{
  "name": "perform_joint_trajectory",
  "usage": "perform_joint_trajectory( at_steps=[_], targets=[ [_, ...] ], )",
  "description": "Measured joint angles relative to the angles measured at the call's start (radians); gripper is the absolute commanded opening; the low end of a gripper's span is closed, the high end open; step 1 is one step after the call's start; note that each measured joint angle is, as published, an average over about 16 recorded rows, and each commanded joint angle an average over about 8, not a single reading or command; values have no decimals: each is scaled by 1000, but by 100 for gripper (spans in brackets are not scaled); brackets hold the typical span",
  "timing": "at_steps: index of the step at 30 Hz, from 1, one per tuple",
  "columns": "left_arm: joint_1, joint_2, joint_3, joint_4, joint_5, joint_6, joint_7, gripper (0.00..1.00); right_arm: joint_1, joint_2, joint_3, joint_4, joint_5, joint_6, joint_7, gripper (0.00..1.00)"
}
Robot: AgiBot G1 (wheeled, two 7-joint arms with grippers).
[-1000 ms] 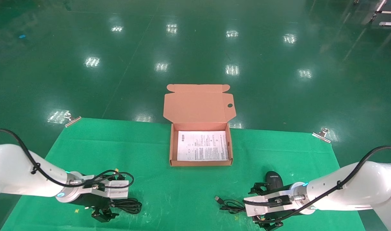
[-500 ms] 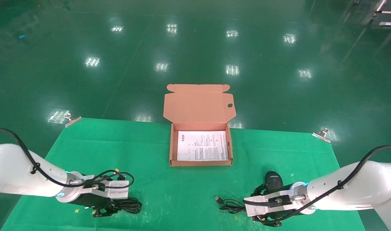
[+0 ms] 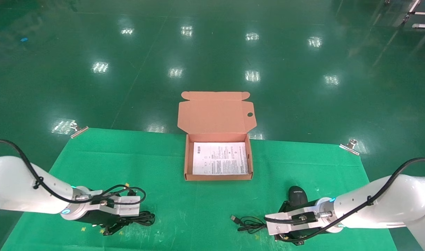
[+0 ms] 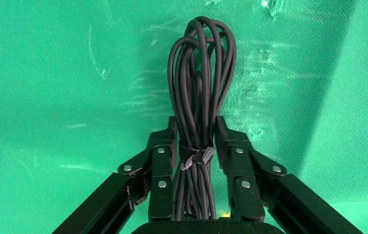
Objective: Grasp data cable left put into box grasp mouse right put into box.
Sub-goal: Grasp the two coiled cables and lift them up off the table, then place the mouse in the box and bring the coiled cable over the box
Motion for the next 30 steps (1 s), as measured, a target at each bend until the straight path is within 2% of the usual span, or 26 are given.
perform_joint_trajectory(
  at_steps=[8,16,22,30],
  targets=[
    [-34,-52,-21,-63,-16,14,10,0,43,71,51,70,13,19,95,0],
    [-97,-92,-57,-217,-4,-38,-12,0,149,109,136,143,27,114,201,0],
    [-141,-61,-81,-306,39,-138,-56,0,251,30,185,91,63,213,166,0],
    [-194,32,-97,-297,117,-291,-96,0,378,-138,233,-111,166,301,-5,0]
  ],
)
